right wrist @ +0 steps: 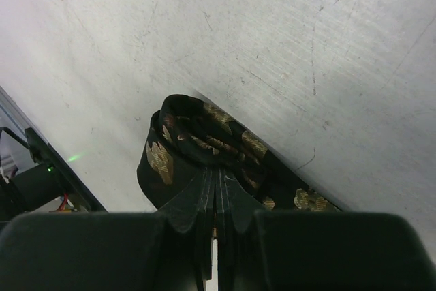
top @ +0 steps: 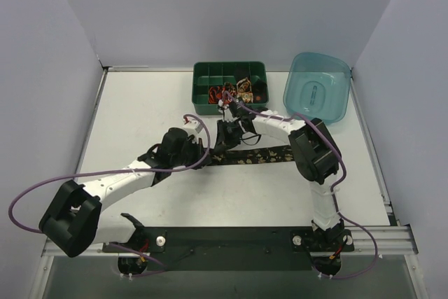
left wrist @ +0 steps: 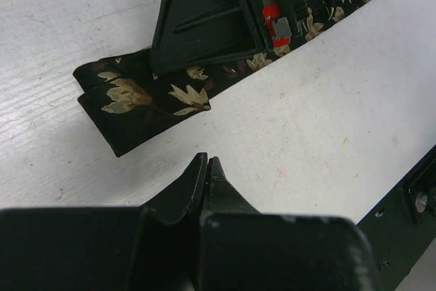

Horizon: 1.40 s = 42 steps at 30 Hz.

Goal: Roll the ties
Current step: Roll the tie at the center of the board.

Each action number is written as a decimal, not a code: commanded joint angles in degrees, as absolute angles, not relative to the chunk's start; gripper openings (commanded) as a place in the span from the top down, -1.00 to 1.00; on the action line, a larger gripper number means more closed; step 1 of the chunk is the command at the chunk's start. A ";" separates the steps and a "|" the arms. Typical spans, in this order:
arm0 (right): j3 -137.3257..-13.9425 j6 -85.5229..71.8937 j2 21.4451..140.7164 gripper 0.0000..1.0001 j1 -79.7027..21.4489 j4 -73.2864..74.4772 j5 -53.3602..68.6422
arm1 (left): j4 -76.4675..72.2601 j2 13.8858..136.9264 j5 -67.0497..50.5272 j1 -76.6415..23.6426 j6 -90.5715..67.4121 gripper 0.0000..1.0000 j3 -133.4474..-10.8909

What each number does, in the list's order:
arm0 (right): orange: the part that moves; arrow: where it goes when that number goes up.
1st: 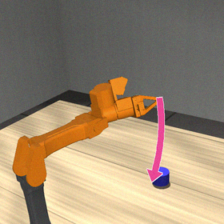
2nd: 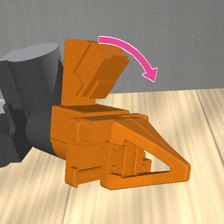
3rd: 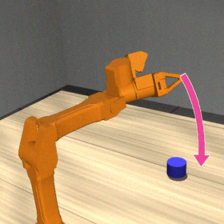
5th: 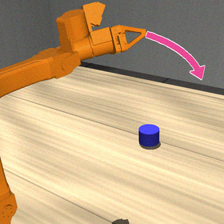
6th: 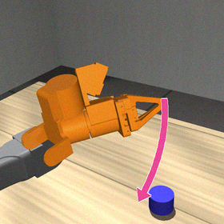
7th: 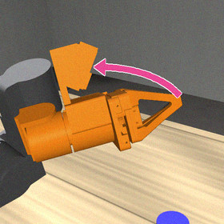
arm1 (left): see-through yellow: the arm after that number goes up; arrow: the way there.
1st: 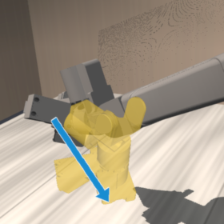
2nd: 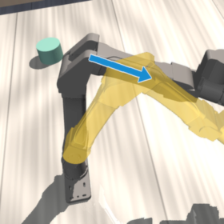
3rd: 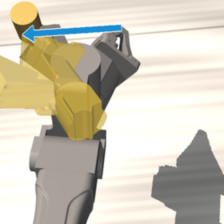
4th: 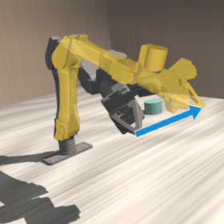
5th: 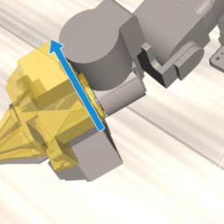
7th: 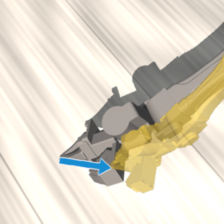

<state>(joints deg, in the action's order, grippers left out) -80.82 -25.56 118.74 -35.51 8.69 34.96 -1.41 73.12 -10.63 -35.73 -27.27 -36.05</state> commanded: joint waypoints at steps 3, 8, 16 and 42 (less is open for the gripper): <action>-84.37 -25.57 112.15 1.00 -33.40 8.44 37.97 | -8.17 74.00 -15.90 -35.51 -25.40 1.00 -35.25; -85.60 -26.81 111.71 1.00 -33.05 7.03 37.97 | -8.96 74.79 -18.19 -35.51 -24.26 1.00 -35.07; -92.46 -24.35 119.34 1.00 -34.80 12.91 32.61 | -7.65 76.99 -21.97 -35.60 -21.01 1.00 -35.86; -96.68 -21.88 127.44 1.00 -36.30 19.78 28.47 | -11.43 93.60 -18.54 -35.95 -19.77 1.00 -40.96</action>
<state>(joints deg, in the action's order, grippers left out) -95.18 -22.65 126.58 -35.51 16.73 27.83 -8.08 91.96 -19.05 -35.90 -20.29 -38.44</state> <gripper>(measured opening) 0.024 0.020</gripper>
